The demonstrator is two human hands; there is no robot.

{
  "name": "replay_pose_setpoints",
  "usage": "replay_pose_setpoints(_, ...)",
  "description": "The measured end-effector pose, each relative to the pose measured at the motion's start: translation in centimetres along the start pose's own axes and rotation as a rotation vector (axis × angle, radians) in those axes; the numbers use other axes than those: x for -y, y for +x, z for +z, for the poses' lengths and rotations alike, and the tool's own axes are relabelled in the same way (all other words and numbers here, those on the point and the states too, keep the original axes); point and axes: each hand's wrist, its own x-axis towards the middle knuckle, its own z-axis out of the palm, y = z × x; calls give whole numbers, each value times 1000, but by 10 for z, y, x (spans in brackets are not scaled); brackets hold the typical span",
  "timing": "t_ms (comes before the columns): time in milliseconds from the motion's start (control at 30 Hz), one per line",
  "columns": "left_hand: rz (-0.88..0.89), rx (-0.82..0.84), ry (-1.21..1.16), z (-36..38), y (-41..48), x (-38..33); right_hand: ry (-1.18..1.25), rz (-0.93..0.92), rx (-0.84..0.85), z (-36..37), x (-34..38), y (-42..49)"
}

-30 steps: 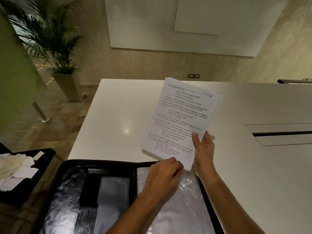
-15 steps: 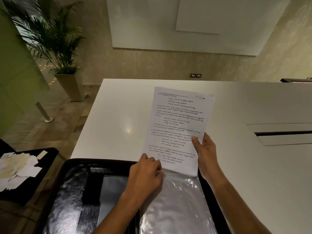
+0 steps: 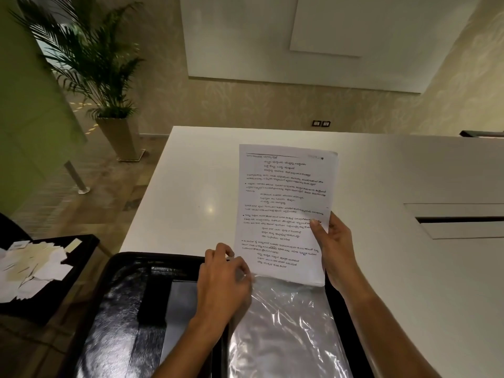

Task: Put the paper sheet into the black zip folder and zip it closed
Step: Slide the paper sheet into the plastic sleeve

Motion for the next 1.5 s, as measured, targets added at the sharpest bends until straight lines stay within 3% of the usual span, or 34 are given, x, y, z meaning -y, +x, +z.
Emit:
replay_pose_setpoints(533, -145, 102, -224, -9, 3, 11, -3, 57, 152, 1, 8, 6)
replay_pose_setpoints(733, -134, 94, -126, -8, 6, 12, -33, 92, 189, -1, 7, 8)
replay_pose_setpoints(1167, -175, 64, -156, -9, 14, 11, -89, 203, 306, 0, -5, -2)
replay_pose_setpoints(1300, -189, -21, -120, -5, 4, -2, -71, 254, 308, -7, -7, -1)
replay_pose_setpoints(1400, -33, -171, -144, 1, -9, -20, -56, 250, 269, -9, -11, -4)
replay_pose_setpoints(1500, 244, -135, -147, 13, -19, -50, -26, 255, 255, -9, -13, -6)
